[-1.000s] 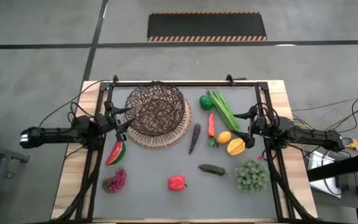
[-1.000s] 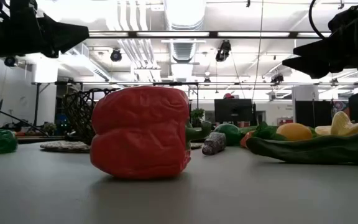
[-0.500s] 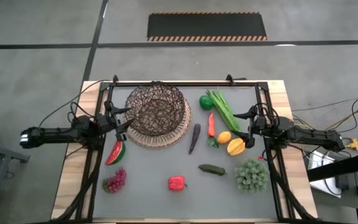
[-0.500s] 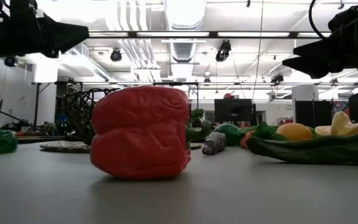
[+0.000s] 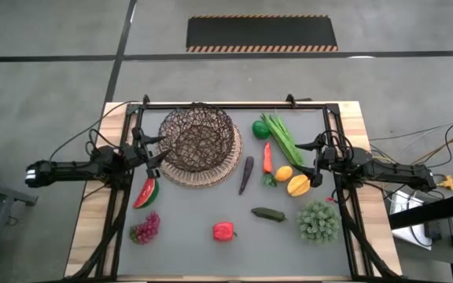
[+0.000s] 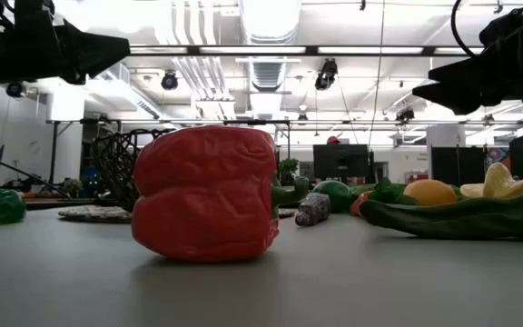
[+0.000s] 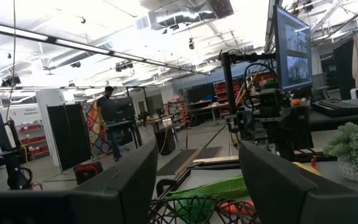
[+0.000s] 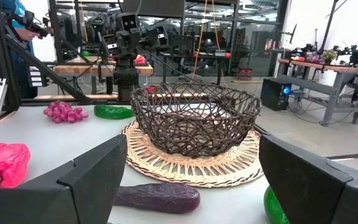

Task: Build produce basket

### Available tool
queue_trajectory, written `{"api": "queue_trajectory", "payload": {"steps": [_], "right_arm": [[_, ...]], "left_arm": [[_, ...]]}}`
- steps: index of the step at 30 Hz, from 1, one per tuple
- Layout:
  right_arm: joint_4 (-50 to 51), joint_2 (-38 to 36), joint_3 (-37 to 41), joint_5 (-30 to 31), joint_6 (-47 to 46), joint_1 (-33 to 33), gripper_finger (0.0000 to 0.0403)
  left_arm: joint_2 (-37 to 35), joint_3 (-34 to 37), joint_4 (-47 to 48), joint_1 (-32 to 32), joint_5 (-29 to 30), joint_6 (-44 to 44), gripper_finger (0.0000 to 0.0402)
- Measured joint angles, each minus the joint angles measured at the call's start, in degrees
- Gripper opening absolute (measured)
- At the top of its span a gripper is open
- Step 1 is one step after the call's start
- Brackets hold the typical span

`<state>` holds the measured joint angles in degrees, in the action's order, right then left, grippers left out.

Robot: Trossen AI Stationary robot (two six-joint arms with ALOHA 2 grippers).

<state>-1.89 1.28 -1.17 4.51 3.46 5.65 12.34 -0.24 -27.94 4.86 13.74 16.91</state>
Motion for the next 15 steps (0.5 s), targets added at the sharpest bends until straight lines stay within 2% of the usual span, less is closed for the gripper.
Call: {"api": "queue_trajectory", "payload": {"steps": [15], "right_arm": [[-0.08, 0.02, 0.00, 0.01, -2.03, 0.00, 0.0347]], "left_arm": [[-0.01, -0.01, 0.00, 0.00, 0.01, -0.01, 0.0209]]}}
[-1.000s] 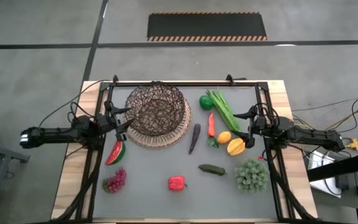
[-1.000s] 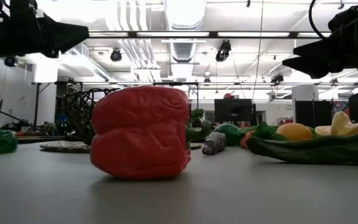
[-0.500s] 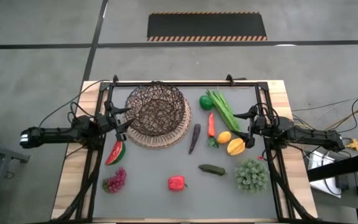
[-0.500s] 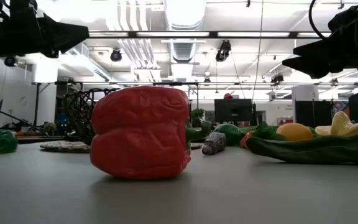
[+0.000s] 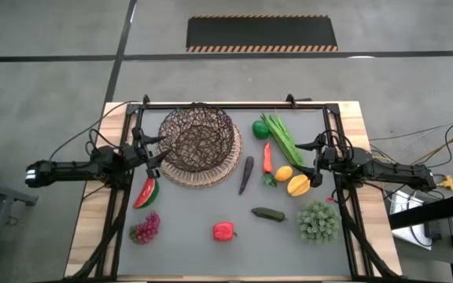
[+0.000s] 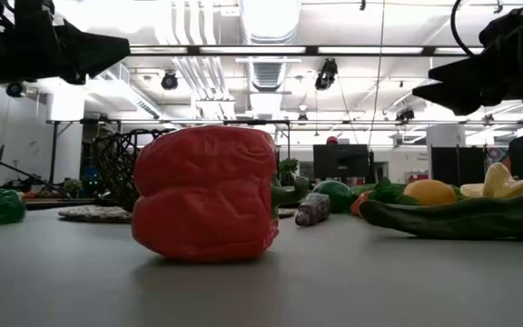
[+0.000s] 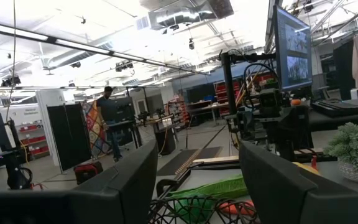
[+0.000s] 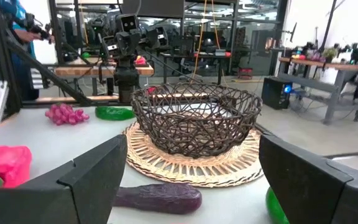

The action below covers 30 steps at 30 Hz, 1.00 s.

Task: Build produce basket

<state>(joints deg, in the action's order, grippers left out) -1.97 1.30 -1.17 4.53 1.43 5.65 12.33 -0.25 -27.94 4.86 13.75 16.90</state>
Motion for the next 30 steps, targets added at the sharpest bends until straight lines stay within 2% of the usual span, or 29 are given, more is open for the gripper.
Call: {"api": "queue_trajectory", "payload": {"steps": [3, 7, 11, 16, 20, 25, 30], "right_arm": [[-1.23, 0.00, 0.00, 0.05, -2.81, 0.02, 0.0347], [-6.48, -0.02, -0.02, 0.01, -6.10, 0.02, 0.0347], [-10.91, -0.02, -0.03, 0.03, -12.71, 0.02, 0.0347], [-10.85, 0.00, -0.04, 0.03, -12.90, 0.02, 0.0347], [-10.77, -0.02, -0.04, 0.02, -12.88, 0.02, 0.0347], [-10.76, -0.02, -0.04, 0.03, -12.85, 0.00, 0.0347], [-10.67, -0.01, -0.04, 0.18, -12.54, 0.02, 0.0347]], "left_arm": [[0.01, 0.01, -0.08, 0.00, -0.26, -3.60, 0.0209], [0.30, 0.00, -2.86, -0.02, -3.24, -32.39, 0.0209], [0.42, 0.02, -6.42, -0.10, -4.84, -41.77, 0.0209], [0.51, 0.02, -10.47, -0.11, -8.33, -45.89, 0.0209], [0.53, 0.02, -11.04, -0.11, -8.08, -47.63, 0.0209], [1.18, 0.02, -11.05, -0.09, -1.19, -41.73, 0.0209], [2.07, 0.02, -10.07, -0.09, 6.47, -42.02, 0.0209]]}}
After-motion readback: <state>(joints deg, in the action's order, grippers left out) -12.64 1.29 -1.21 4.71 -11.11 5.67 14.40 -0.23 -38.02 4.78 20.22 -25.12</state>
